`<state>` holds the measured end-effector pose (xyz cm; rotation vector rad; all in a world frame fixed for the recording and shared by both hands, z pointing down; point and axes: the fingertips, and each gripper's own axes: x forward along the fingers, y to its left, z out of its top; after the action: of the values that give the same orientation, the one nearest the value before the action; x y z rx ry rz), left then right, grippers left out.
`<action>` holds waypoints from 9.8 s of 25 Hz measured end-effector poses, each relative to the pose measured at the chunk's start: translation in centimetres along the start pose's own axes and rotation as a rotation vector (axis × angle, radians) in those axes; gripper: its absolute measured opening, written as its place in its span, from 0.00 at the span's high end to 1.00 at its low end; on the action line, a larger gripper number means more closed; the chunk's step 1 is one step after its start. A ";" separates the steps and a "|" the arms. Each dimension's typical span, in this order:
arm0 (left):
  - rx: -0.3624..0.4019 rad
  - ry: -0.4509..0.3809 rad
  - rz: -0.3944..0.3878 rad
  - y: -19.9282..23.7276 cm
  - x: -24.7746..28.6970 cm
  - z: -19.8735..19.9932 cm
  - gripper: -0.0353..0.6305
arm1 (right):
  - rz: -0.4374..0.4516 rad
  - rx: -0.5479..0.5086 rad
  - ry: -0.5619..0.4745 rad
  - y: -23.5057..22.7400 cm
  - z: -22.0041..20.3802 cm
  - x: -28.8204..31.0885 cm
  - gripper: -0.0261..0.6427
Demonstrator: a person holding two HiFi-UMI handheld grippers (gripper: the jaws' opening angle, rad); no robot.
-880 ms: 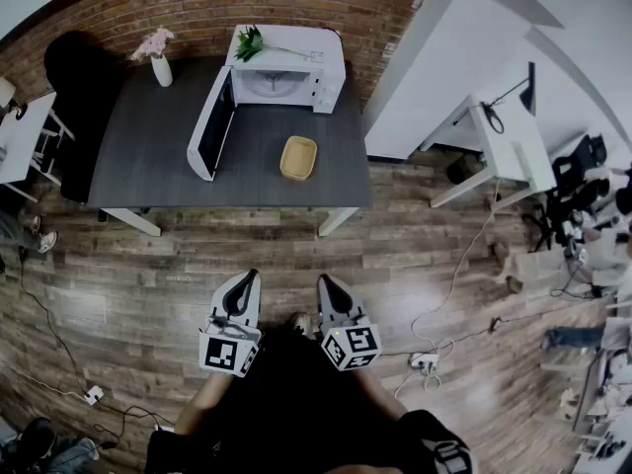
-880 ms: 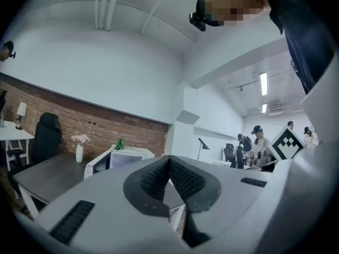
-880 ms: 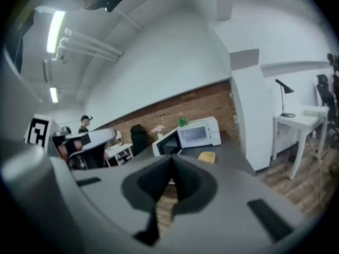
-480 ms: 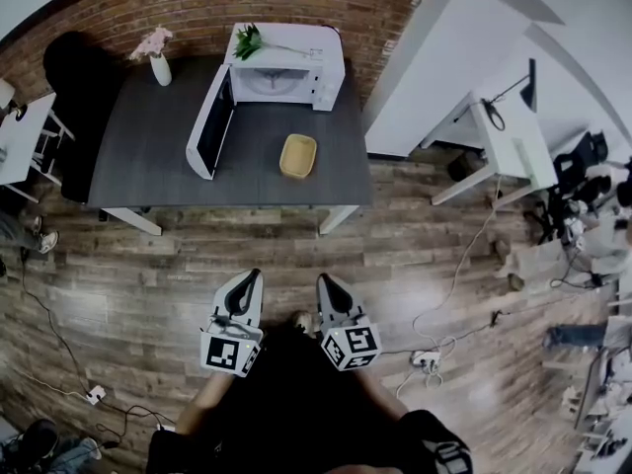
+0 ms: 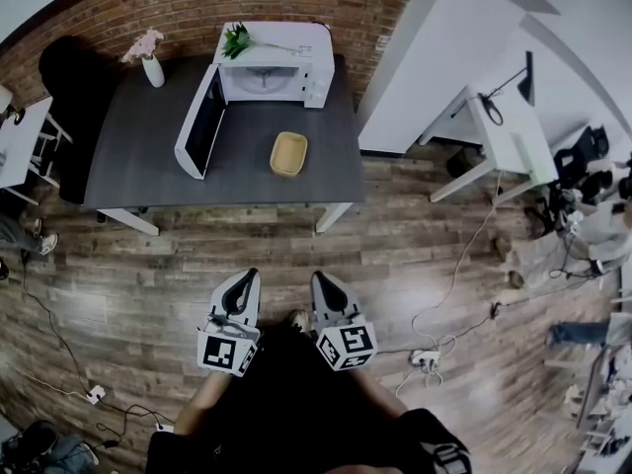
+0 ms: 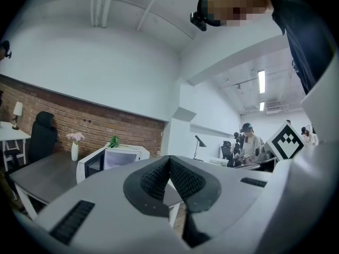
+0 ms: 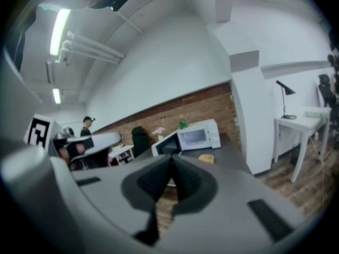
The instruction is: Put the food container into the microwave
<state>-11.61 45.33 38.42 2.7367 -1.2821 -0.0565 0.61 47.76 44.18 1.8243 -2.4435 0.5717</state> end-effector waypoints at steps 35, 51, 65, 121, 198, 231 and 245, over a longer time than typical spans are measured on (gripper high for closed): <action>-0.058 0.087 -0.026 4.0 13.4 -4.3 0.89 | -0.019 0.008 0.051 -8.5 1.5 9.9 0.91; -0.094 0.206 -0.118 16.2 24.5 -6.3 0.89 | -0.153 0.037 0.129 -10.2 4.2 25.1 0.91; -0.098 0.319 -0.200 21.1 30.7 -9.3 0.89 | -0.244 0.053 0.096 -11.9 7.4 32.8 0.91; -0.132 1.009 -0.024 22.9 37.8 -35.1 0.74 | 0.059 0.030 0.187 -21.2 10.4 45.3 0.91; -0.348 0.842 0.244 33.9 41.0 -31.6 0.88 | 0.089 -0.053 0.162 -19.3 11.9 49.6 0.91; -0.406 0.732 0.383 41.0 48.1 -27.0 0.88 | 0.115 -0.069 0.175 -19.9 11.5 50.4 0.91; -0.437 0.696 0.419 44.0 52.6 -26.7 0.88 | 0.100 -0.063 0.190 -21.2 11.5 52.4 0.91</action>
<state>-9.21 -20.53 71.24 1.8235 -1.3670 0.5329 6.37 -9.11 52.08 1.5539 -2.4072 0.6343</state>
